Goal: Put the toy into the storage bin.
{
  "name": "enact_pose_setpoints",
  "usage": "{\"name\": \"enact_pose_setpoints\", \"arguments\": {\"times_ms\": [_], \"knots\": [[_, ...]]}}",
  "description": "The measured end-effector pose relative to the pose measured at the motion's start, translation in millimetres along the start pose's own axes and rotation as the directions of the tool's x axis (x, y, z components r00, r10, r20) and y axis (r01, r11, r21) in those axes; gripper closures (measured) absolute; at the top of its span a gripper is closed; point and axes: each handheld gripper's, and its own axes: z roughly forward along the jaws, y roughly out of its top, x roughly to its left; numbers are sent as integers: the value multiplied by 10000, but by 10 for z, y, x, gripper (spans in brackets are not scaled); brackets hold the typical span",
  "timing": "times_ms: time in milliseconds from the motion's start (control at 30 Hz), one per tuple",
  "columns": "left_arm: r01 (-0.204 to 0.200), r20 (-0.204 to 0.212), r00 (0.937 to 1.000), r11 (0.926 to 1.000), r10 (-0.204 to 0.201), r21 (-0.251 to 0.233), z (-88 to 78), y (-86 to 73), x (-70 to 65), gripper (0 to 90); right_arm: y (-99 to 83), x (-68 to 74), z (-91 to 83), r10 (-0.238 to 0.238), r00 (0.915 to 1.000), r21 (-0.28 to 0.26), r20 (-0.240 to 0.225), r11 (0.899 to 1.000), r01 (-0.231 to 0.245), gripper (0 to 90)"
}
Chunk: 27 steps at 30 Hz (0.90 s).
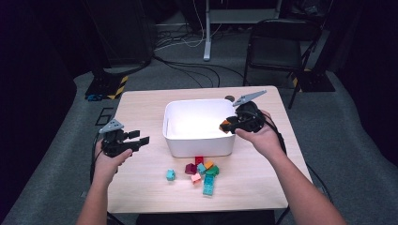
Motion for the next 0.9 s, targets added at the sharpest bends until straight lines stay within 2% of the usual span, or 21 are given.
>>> {"name": "enact_pose_setpoints", "arguments": {"times_ms": [367, 633, 900], "knots": [[57, 8, 10000, 9999, -57, 96, 16, -21, 28, 411, 35, -82, 320, 149, 9999, 3, 58, 9999, -149, 586], [27, 19, 10000, 9999, -27, 132, 44, -32, 23, 410, 65, -159, 474, 399, 9991, -120, 148, 9991, -397, 586], [93, 37, 9999, 9998, -94, 199, 61, -46, 38, 410, 149, -184, 644, 448, 9989, -65, 156, 9990, -447, 586]]}}
